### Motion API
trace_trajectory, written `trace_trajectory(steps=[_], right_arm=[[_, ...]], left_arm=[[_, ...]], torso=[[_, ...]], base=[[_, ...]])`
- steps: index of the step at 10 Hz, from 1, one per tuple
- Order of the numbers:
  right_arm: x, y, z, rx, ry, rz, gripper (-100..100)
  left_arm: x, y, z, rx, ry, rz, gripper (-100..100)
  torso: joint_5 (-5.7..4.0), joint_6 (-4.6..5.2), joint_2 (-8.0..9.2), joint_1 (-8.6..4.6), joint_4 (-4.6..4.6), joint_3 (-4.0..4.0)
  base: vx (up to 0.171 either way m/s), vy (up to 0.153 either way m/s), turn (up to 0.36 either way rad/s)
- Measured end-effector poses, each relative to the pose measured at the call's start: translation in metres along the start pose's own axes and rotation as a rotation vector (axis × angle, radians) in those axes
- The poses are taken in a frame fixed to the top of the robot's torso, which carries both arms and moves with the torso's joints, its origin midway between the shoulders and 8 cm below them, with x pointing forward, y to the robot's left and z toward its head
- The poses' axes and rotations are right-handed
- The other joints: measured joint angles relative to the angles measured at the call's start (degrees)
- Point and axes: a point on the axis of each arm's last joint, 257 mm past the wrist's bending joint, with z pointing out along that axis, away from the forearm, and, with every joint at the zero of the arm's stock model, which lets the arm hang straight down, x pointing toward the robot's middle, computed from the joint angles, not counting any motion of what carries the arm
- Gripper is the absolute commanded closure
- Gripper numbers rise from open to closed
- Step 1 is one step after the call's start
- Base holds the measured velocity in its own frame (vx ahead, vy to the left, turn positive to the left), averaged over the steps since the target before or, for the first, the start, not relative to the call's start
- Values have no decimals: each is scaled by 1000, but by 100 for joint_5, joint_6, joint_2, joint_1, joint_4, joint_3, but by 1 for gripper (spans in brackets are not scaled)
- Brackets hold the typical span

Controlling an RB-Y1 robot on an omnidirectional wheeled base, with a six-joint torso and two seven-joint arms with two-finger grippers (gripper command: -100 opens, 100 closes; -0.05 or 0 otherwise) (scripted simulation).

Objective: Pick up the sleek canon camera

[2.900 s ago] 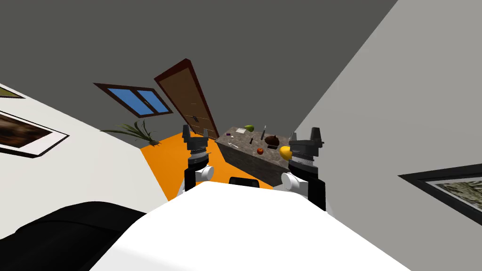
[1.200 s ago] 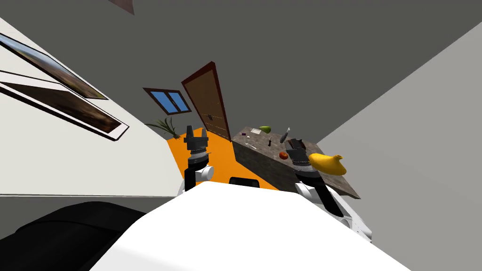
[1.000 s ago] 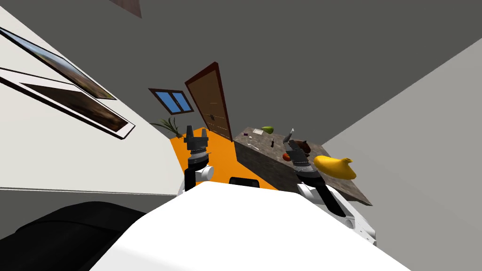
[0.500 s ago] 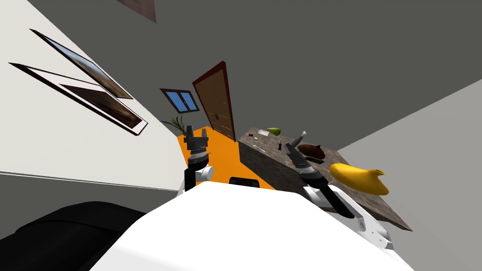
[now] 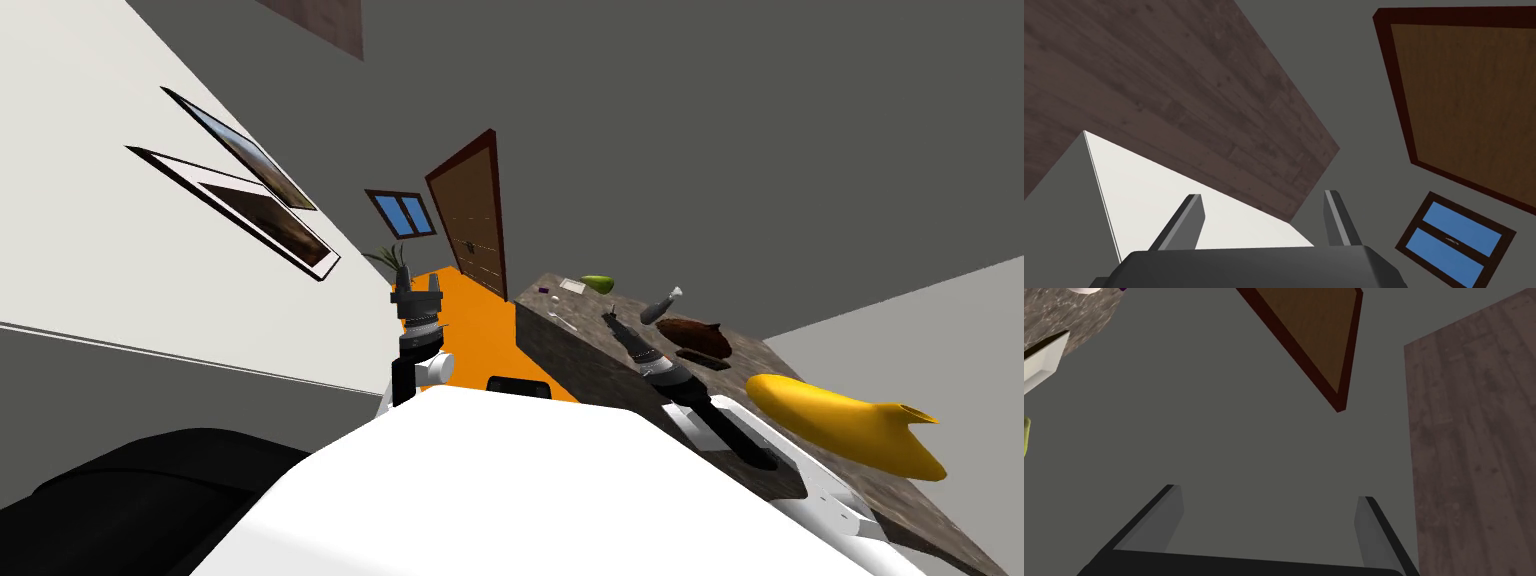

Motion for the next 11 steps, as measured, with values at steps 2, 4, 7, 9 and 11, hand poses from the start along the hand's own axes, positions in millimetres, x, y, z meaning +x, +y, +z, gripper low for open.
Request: trace_trajectory(steps=[2,4,7,9,11], right_arm=[[7,-15,-8,21,72,-43,-100],[16,-27,-17,44,146,-84,-100],[28,-50,-31,76,254,-146,-100],[33,-63,-47,101,331,-187,-100],[37,-79,-59,126,410,-230,-100]], left_arm=[[0,0,0,0,0,0,0],[0,0,0,0,0,0,0],[0,0,0,0,0,0,0],[0,0,0,0,0,0,0],[0,0,0,0,0,0,0]], torso=[[-1,1,3,-5,1,1],[-2,0,4,-12,1,2],[-3,5,7,-18,2,4],[-5,5,9,-23,2,5],[-6,6,10,-26,2,5]], base=[[36,36,130],[36,17,160],[32,8,163],[28,-11,137],[19,-20,135]])
